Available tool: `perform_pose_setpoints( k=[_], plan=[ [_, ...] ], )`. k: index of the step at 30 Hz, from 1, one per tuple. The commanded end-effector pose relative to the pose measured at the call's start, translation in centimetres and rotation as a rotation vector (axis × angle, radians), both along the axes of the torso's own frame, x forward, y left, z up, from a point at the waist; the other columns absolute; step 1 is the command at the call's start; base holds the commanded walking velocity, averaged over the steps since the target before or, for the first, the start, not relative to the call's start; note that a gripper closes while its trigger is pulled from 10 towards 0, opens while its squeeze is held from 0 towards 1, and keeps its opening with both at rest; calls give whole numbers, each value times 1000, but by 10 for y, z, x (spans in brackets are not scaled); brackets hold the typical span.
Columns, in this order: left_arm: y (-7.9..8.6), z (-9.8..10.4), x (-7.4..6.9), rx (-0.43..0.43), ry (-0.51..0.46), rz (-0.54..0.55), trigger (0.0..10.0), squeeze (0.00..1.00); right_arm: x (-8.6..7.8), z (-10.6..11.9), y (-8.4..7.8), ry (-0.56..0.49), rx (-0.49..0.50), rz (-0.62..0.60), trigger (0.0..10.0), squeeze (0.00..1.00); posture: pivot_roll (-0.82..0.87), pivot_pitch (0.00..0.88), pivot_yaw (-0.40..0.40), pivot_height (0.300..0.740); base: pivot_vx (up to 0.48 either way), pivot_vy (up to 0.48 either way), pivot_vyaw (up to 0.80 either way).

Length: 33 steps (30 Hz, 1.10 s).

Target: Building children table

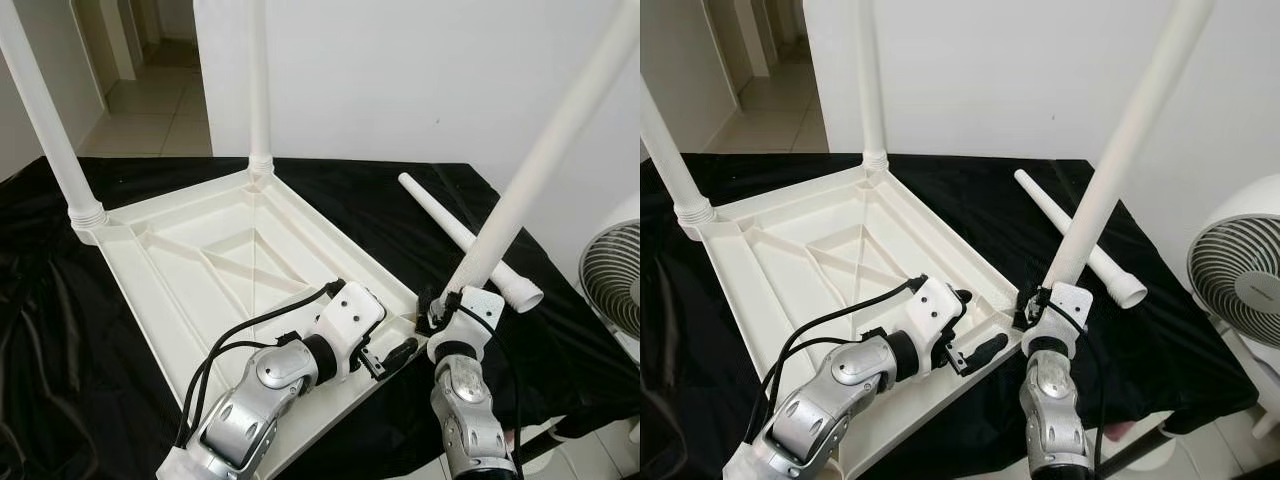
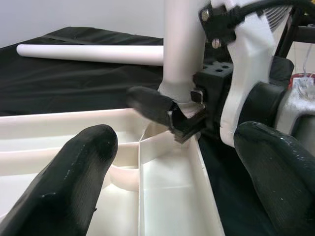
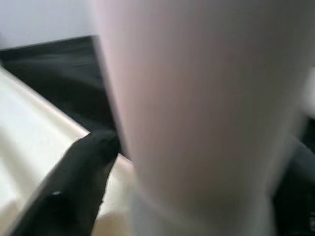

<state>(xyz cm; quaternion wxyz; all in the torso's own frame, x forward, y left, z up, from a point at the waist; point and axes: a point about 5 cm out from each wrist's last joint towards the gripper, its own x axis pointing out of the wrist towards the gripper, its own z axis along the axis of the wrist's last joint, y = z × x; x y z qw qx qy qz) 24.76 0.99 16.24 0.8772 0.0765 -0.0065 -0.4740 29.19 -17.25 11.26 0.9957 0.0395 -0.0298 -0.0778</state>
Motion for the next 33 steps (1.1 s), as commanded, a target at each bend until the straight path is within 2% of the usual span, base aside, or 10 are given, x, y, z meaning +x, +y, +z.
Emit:
perform_pose_setpoints(
  k=[1,3,4,11,21,24,29,30,32,33],
  plan=[
    [-1,-2,1,9,5,-1,10000,0,7,10,-3,-36,-1,81,10000,867,16,0,-44,740,0,0,0],
    [0,-2,1,9,5,-1,10000,0,8,12,-4,-34,-7,106,10000,867,16,0,-43,740,0,0,0],
    [-1,-2,1,9,5,0,10000,0,10,15,-5,-43,-19,135,10000,0,17,0,-43,740,0,0,0],
    [1,-1,2,7,1,10,10000,0,22,34,-20,-83,-101,261,10000,0,19,0,-46,740,0,0,0],
    [2,0,3,2,0,18,10000,0,16,35,-13,-73,-155,516,10000,0,22,0,-46,740,0,0,0],
    [2,-5,1,16,16,5,10000,0,15,35,-24,-42,-213,625,10000,0,20,0,-39,740,0,0,0],
    [3,-10,1,31,27,0,10000,0,17,36,-32,-24,-232,661,10000,0,18,0,-36,740,0,0,0],
    [5,-12,1,38,33,2,10000,0,18,36,-36,-7,-253,681,8667,0,18,0,-33,740,0,0,0],
    [6,-14,1,42,38,3,10000,0,18,35,-39,5,-268,695,8667,0,18,0,-33,740,0,0,0],
    [7,-15,1,45,40,5,10000,0,18,34,-41,19,-277,714,9255,0,19,1,-30,740,0,0,0]
  ],
)
